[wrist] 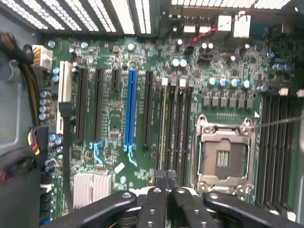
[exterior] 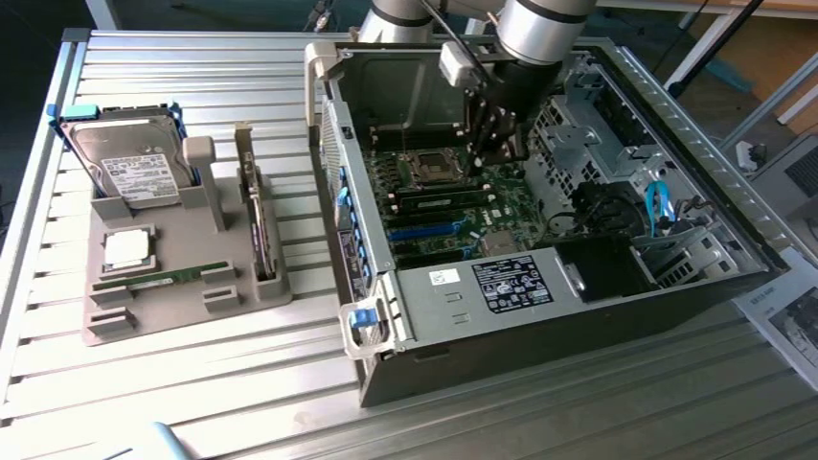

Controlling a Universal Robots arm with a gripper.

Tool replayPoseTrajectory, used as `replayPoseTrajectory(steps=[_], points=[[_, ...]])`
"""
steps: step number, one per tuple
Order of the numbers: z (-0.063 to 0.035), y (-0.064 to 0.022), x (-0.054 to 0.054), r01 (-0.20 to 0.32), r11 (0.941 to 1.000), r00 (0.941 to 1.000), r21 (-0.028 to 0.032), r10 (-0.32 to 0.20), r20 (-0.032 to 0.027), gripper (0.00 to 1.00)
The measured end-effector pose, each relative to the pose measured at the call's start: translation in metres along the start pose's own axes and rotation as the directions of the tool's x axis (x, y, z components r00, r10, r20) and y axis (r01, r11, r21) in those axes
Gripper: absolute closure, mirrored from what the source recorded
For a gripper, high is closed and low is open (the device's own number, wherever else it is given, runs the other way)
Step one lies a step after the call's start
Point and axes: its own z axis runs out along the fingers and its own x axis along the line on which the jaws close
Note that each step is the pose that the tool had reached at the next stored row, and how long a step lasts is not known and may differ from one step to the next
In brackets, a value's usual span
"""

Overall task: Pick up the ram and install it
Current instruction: 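Insert the ram into the slot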

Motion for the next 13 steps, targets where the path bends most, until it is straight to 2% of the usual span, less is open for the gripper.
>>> replayPoseTrajectory(steps=[3,5,10,11,13], points=[[-0.0004,-0.0135,0.001,0.0,1.0,1.0,-0.0064,0.0,0.0003,0.89],[-0.0006,-0.0274,0.002,0.0,0.9999,1.0,-0.0126,0.0,0.0006,0.89],[-0.0006,-0.05,0.003,0.001,0.9997,1.0,-0.0229,-0.001,0.0011,0.89],[-0.0005,-0.058,0.003,0.001,0.9996,1.0,-0.0266,-0.001,0.0014,0.89],[-0.0007,-0.0648,0.004,0.001,0.9995,1.0,-0.03,-0.001,0.0016,0.89]])
